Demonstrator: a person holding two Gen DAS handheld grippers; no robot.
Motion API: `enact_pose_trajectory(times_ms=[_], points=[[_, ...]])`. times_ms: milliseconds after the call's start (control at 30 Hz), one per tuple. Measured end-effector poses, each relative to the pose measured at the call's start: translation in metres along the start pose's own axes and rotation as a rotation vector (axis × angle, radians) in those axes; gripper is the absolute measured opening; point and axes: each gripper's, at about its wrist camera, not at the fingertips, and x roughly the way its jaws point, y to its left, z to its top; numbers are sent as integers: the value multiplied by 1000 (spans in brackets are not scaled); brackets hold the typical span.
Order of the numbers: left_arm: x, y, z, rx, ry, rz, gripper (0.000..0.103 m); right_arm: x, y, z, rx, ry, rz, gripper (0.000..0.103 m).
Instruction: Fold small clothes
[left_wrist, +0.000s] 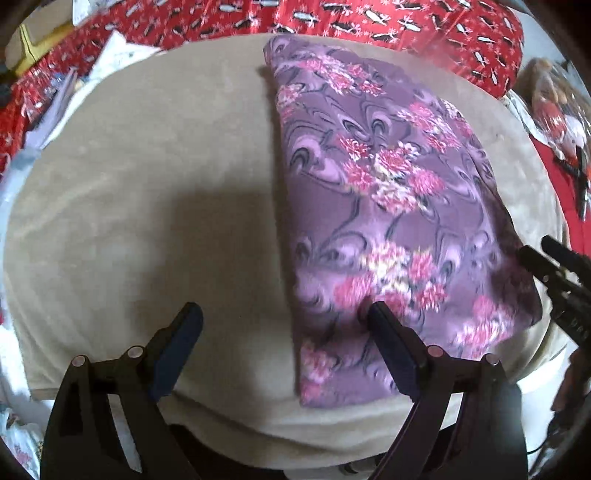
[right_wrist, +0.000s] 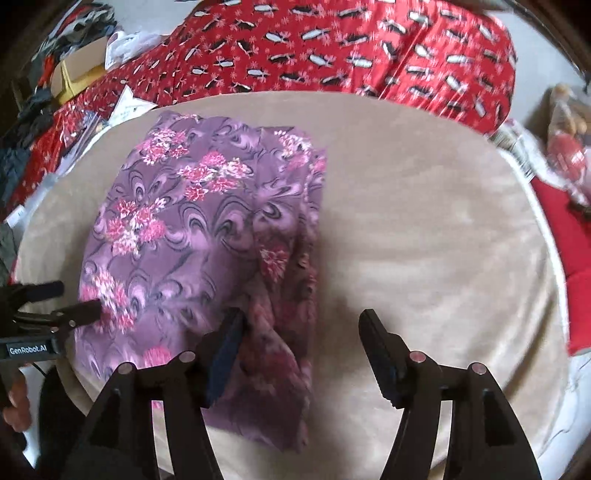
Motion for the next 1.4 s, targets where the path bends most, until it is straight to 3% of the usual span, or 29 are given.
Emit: enact_pose_trajectory(times_ms=[200, 467, 633, 1033, 1400], points=[[-18, 7, -24, 5, -39, 21, 92, -27, 2, -15, -12, -22, -30, 68], [-28, -5, -38, 15, -135, 115, 92, -55, 15, -30, -2, -85, -111, 92], [-41, -15, -47, 39, -223, 174, 92, -69, 23, -37, -28, -135, -138, 98], [-51, -28, -57, 60, -242, 162, 92, -88, 34, -54, -27, -207, -125, 102], [-58, -34, -62, 62, -248, 141, 92, -92, 25, -57, 14, -220, -103, 102]])
